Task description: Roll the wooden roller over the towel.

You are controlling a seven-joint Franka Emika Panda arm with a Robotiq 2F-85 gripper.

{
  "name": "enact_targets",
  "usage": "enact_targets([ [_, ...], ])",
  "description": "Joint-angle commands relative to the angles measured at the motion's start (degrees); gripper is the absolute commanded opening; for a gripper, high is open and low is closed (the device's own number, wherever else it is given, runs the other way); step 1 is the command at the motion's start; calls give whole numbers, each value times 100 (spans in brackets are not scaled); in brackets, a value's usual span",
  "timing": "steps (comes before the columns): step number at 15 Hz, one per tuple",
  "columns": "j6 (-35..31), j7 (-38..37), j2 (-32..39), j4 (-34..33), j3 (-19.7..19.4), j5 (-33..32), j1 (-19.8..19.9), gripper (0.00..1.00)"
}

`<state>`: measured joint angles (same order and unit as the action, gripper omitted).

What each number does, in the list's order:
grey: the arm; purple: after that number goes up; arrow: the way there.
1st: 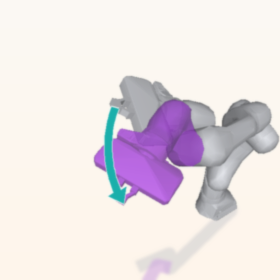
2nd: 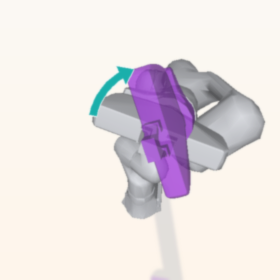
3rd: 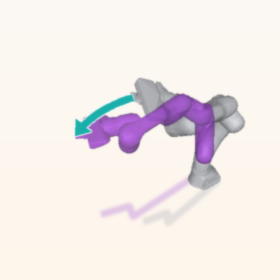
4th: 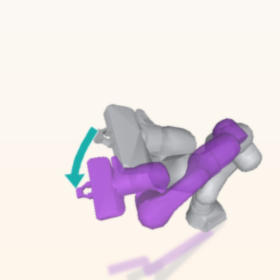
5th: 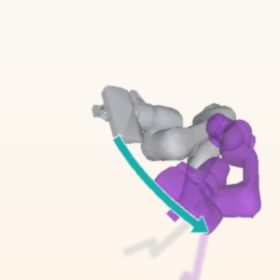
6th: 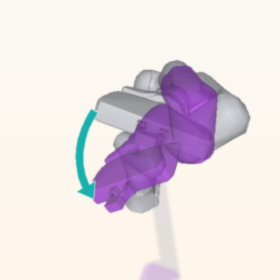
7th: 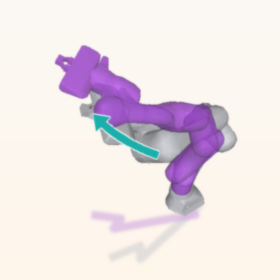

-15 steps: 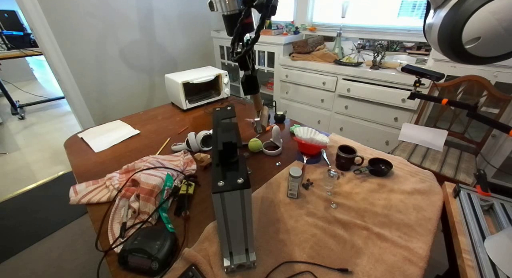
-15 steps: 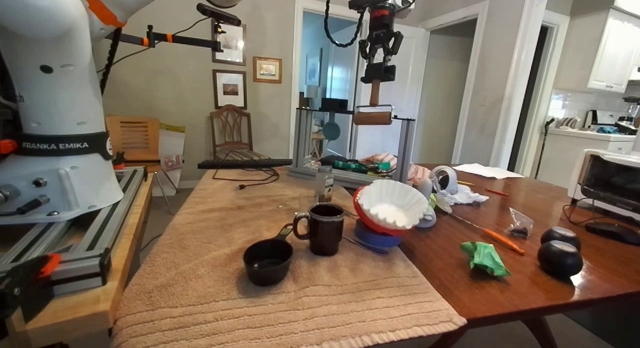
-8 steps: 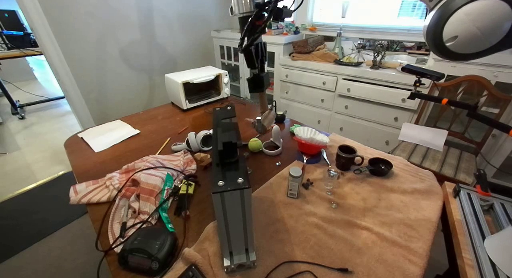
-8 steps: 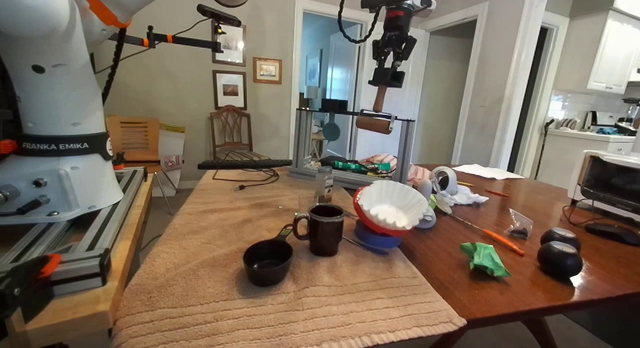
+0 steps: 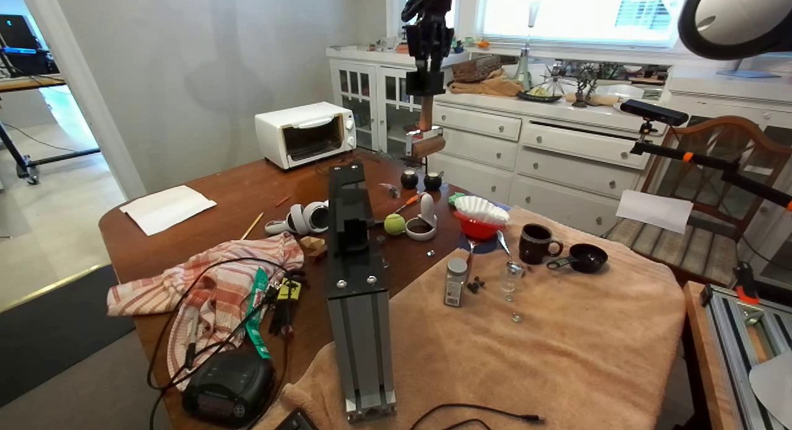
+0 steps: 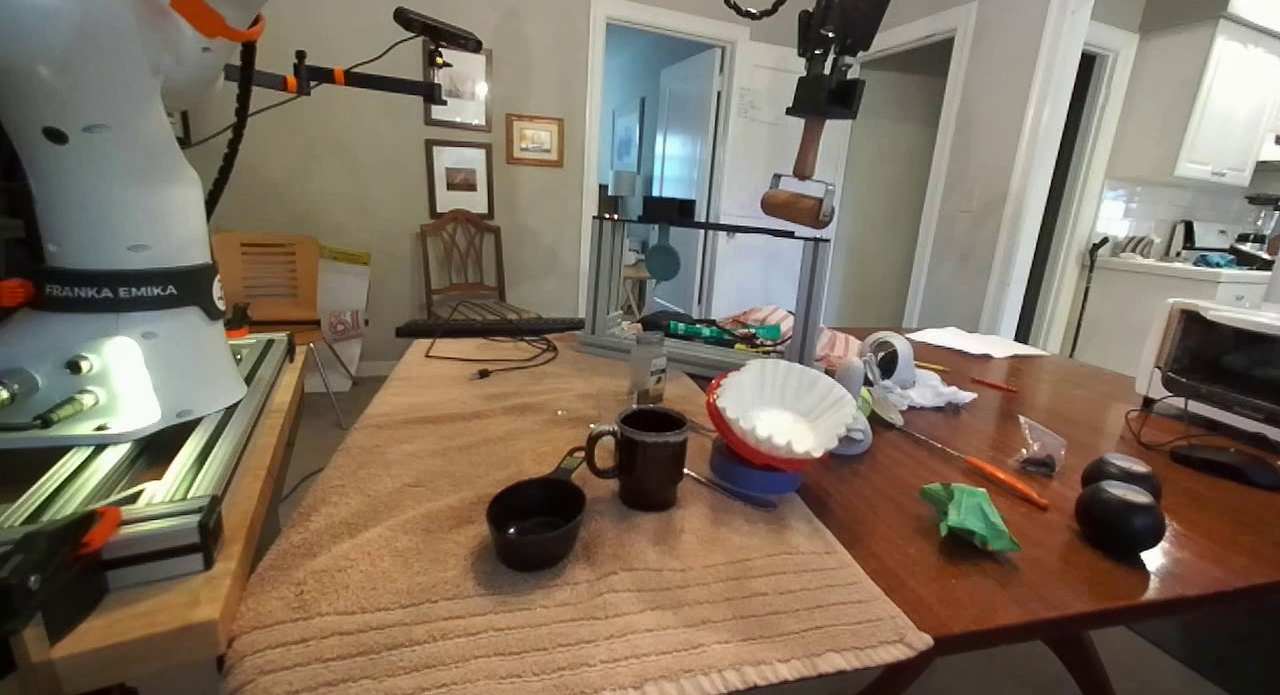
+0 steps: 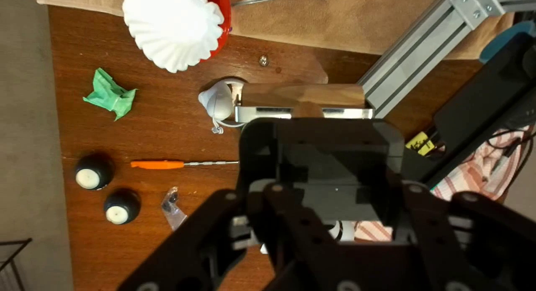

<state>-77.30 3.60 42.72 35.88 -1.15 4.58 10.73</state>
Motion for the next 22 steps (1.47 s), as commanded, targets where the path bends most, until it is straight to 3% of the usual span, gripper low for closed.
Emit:
enact_targets([
  [1, -666, -712, -599, 811, -106, 7, -67, 22],
  [7, -1938, -917, -1494, 2369, -155, -44, -81, 22],
  [11, -2222, -965, -2070, 3375, -194, -42, -69, 22],
  [22, -2668, 852, -3974, 6270, -418, -108, 55, 22],
])
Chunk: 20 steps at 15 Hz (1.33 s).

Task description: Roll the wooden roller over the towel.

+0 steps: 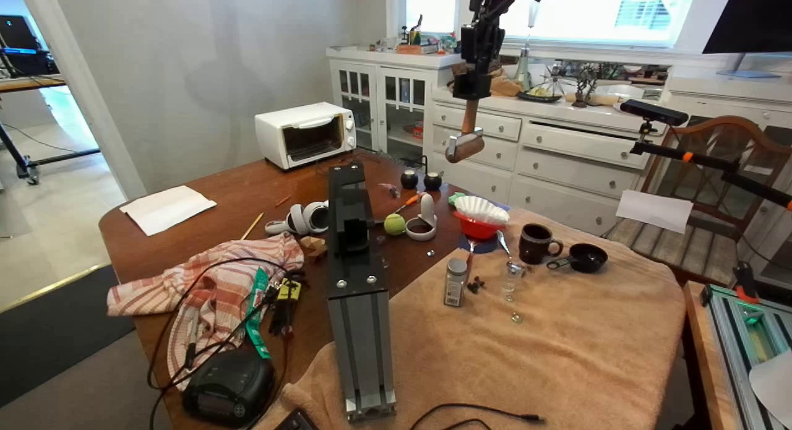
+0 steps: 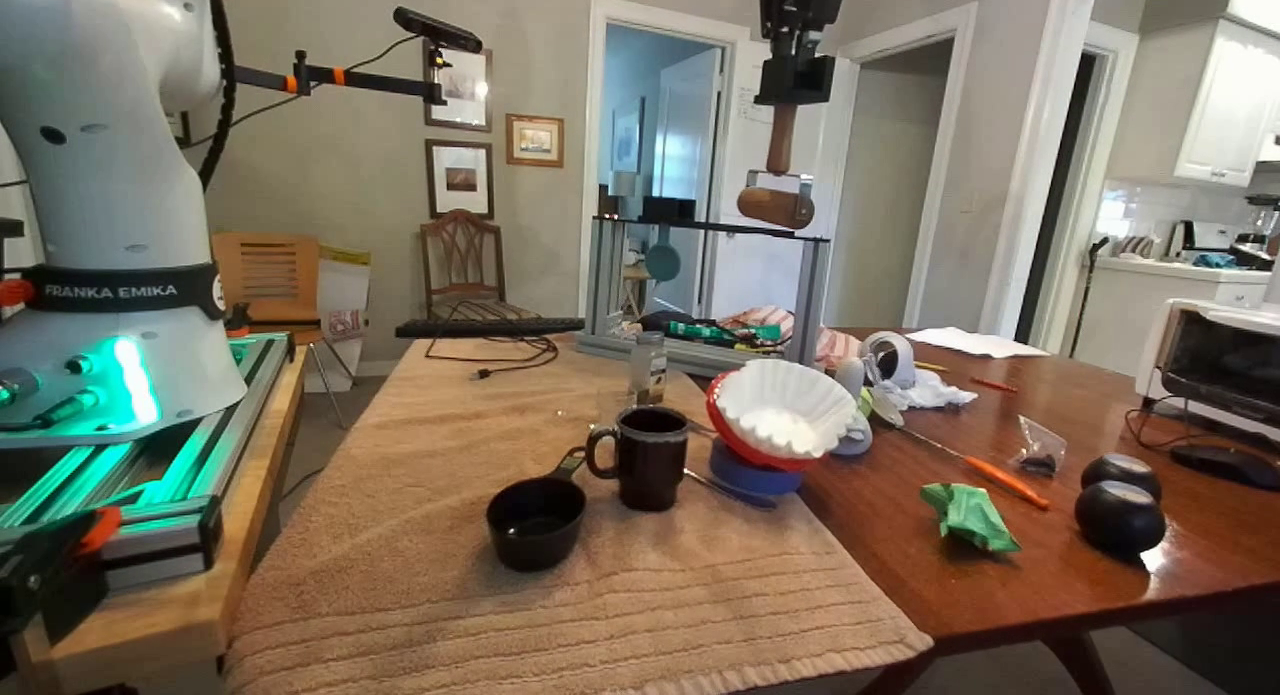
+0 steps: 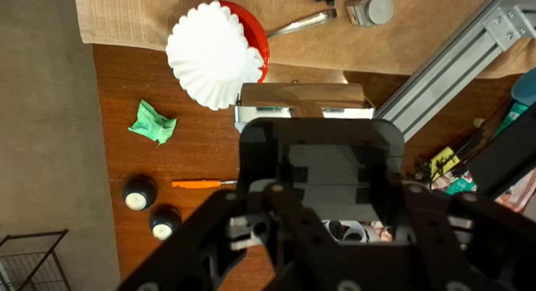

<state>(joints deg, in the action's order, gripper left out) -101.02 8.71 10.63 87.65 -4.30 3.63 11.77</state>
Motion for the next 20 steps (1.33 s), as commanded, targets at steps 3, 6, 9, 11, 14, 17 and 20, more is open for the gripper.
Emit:
enact_targets([
  [3, -285, 483, -1298, 1961, -184, 55, -97, 22],
  [6, -82, 405, -988, 1578, -238, 10, -126, 47],
  [9, -110, 405, -1132, 1773, -243, 8, -149, 22],
  [11, -190, 346, -1057, 1677, -243, 23, -173, 22],
  [14, -504, 711, -1278, 2217, -271, 218, -166, 22],
  [17, -878, 1111, -1546, 2796, -400, 360, -90, 22],
  [20, -801, 1315, -1746, 3194, -613, 475, -26, 22],
])
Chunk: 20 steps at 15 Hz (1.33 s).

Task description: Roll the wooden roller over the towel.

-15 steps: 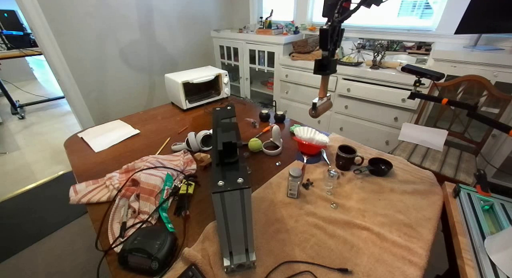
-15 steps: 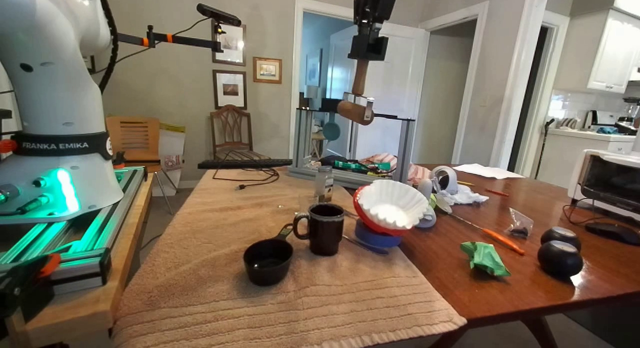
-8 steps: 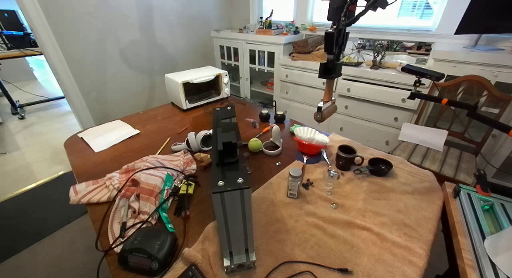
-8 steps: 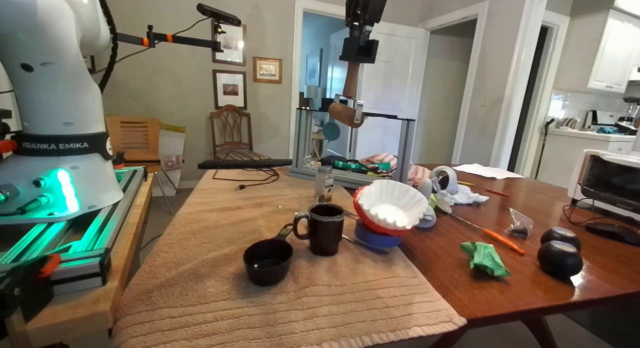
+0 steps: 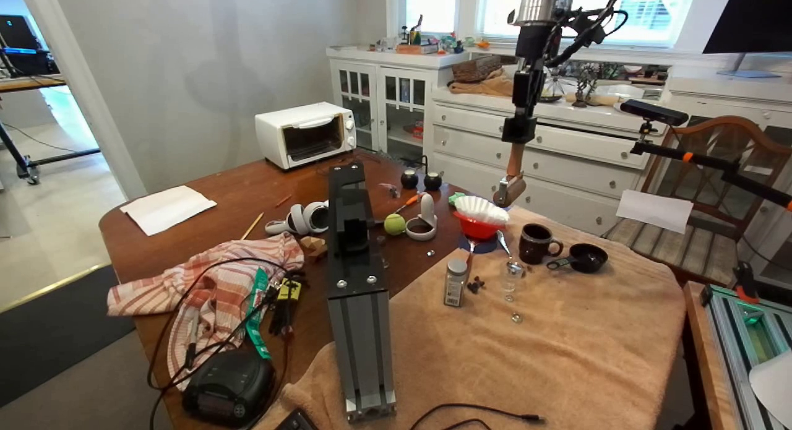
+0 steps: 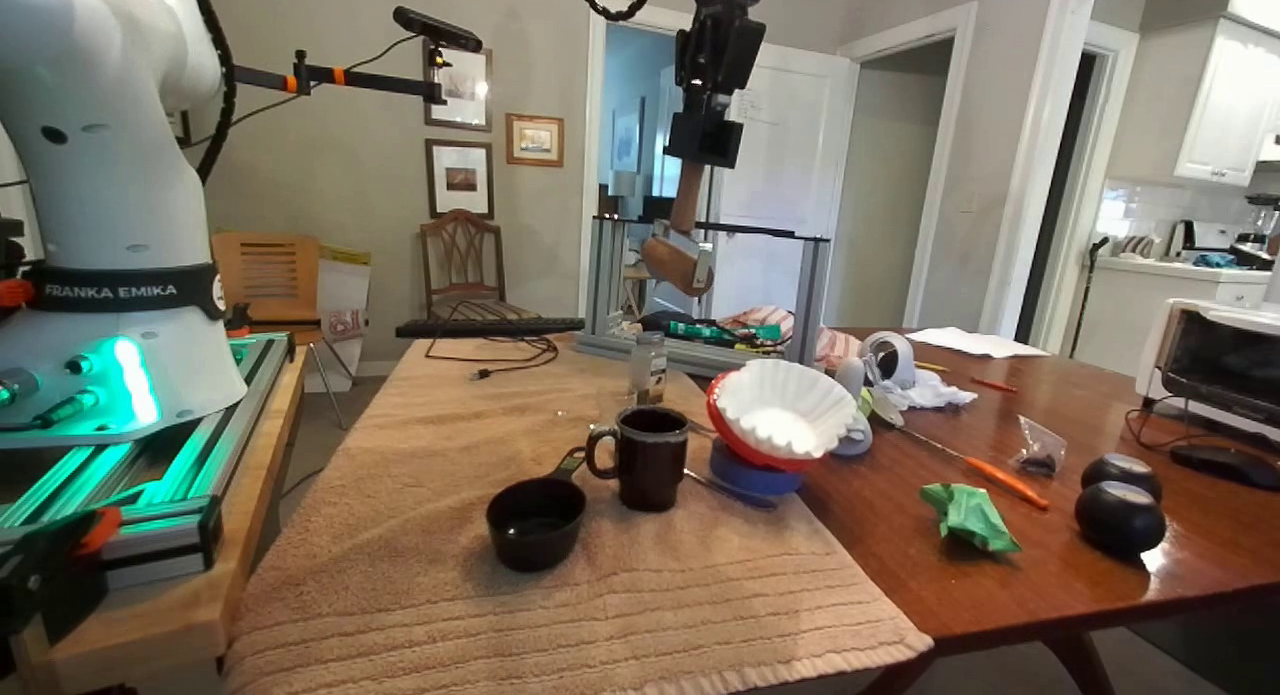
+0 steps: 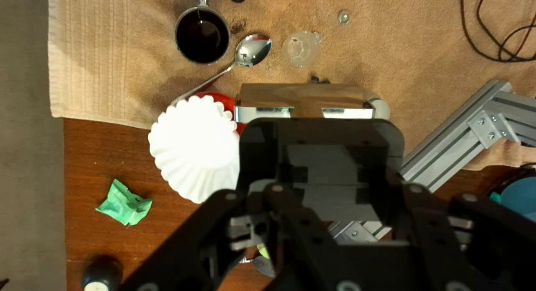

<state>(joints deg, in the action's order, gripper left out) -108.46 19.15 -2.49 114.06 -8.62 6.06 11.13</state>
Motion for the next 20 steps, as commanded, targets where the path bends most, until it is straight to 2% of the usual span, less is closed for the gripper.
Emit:
enact_targets([
  [1, -40, 305, -526, 676, -240, 219, 45, 22],
  [4, 141, 239, -712, 928, -326, 170, -7, 22],
  [9, 669, 224, -425, 1192, -223, 190, -206, 22],
  [10, 492, 200, -458, 1124, -275, 48, -143, 47],
  [13, 516, 200, -374, 1221, -210, 50, -212, 47],
  [14, 516, 200, -371, 1221, -211, 50, -212, 22],
  [15, 557, 148, -212, 1136, -151, -16, -265, 22],
  [20, 95, 122, 68, 1587, 244, 11, -578, 22],
])
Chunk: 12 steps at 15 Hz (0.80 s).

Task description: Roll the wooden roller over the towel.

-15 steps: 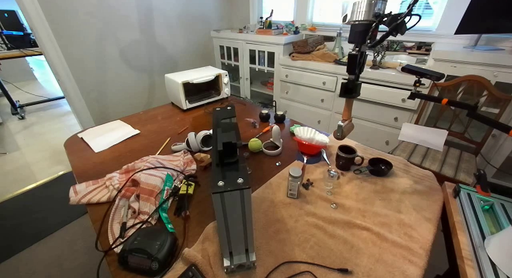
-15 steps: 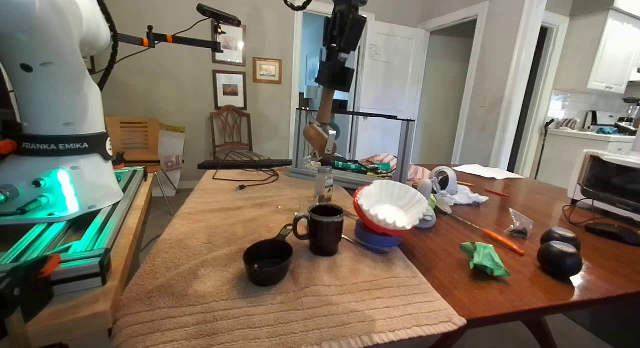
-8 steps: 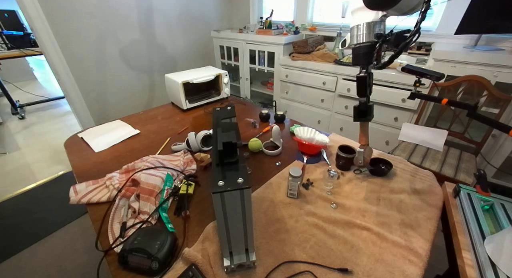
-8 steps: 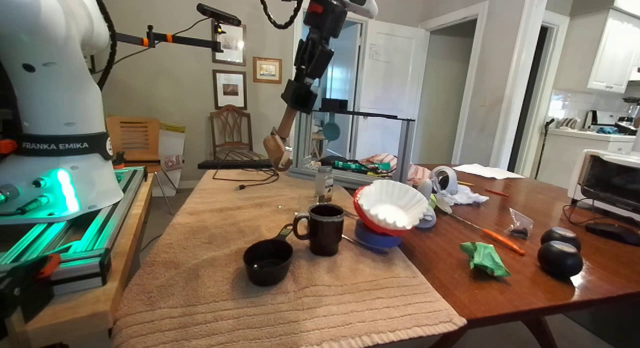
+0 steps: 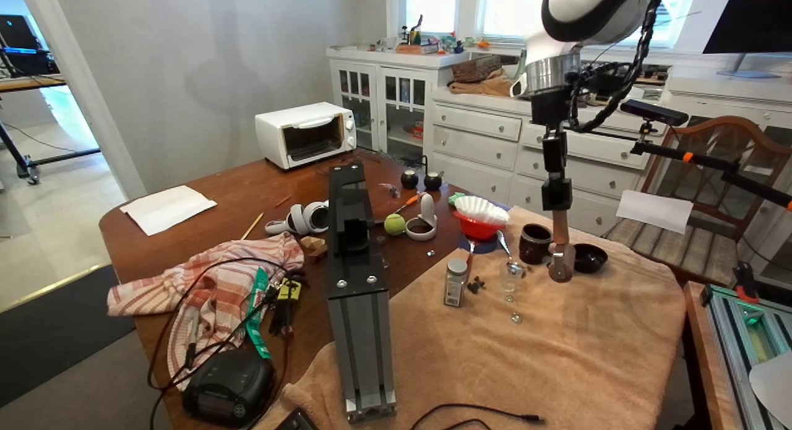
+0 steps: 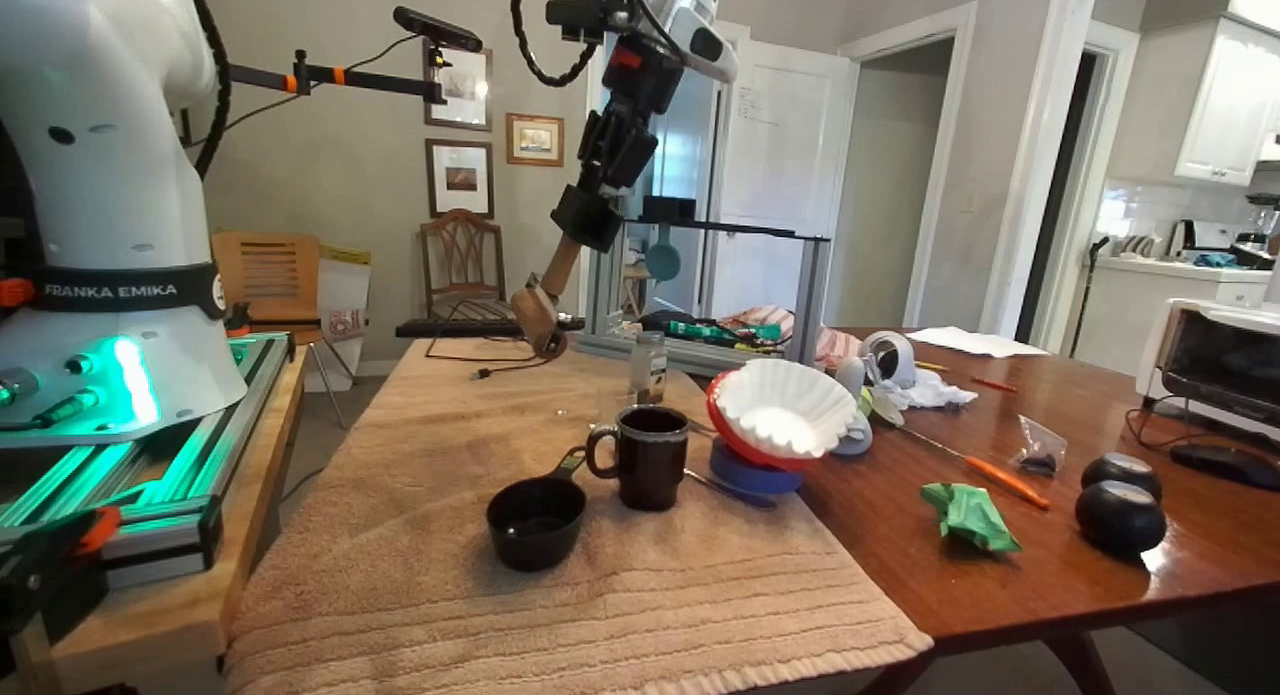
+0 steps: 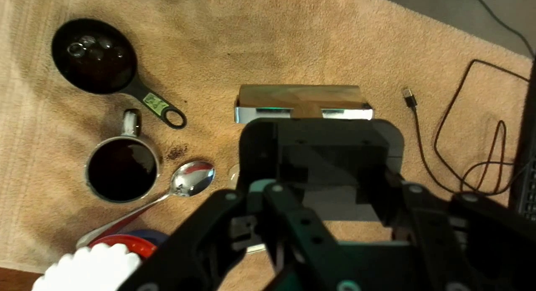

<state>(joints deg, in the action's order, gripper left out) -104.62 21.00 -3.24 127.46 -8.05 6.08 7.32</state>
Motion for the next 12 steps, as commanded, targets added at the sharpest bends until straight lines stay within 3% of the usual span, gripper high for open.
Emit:
enact_targets([
  [1, -438, -55, 177, 380, 276, 37, -266, 22],
  [8, -2003, 735, -399, 1656, 416, 789, -374, 22],
  [12, -2823, 490, -822, 2259, 356, 592, -408, 22],
])
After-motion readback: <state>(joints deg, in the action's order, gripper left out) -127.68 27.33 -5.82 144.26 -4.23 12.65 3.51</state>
